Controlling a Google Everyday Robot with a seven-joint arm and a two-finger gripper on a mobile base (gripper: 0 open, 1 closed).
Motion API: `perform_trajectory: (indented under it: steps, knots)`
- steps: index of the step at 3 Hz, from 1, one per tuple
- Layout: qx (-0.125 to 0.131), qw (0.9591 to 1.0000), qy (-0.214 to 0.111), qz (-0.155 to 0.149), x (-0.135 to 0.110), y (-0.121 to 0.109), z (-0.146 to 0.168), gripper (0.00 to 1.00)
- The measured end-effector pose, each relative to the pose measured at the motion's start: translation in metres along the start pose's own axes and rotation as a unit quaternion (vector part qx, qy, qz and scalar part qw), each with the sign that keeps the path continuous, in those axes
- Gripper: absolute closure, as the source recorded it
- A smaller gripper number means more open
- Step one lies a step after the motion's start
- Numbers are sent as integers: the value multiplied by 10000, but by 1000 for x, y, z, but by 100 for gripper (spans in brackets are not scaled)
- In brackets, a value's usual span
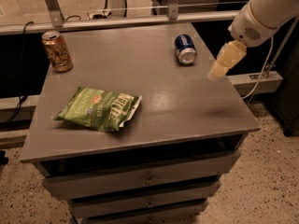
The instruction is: Place pepsi can upright
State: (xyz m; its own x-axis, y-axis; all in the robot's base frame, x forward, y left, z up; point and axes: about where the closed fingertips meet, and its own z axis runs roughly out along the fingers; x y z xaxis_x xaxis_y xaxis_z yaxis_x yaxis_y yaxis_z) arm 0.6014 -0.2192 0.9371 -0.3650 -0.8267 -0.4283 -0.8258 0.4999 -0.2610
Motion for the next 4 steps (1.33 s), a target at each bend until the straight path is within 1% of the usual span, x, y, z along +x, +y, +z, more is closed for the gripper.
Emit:
perform_trajectory:
  steps: [1,2,3,4]
  knots:
    - [130,9965,-525,644,-27,-43,30,0]
    - [231,9856,-968,1364,-56,-75,55,0]
    - [341,9715,-1190,2022,-79,-95,77,0]
    - [502,9594,-1071,2560,-92,-111,98,0]
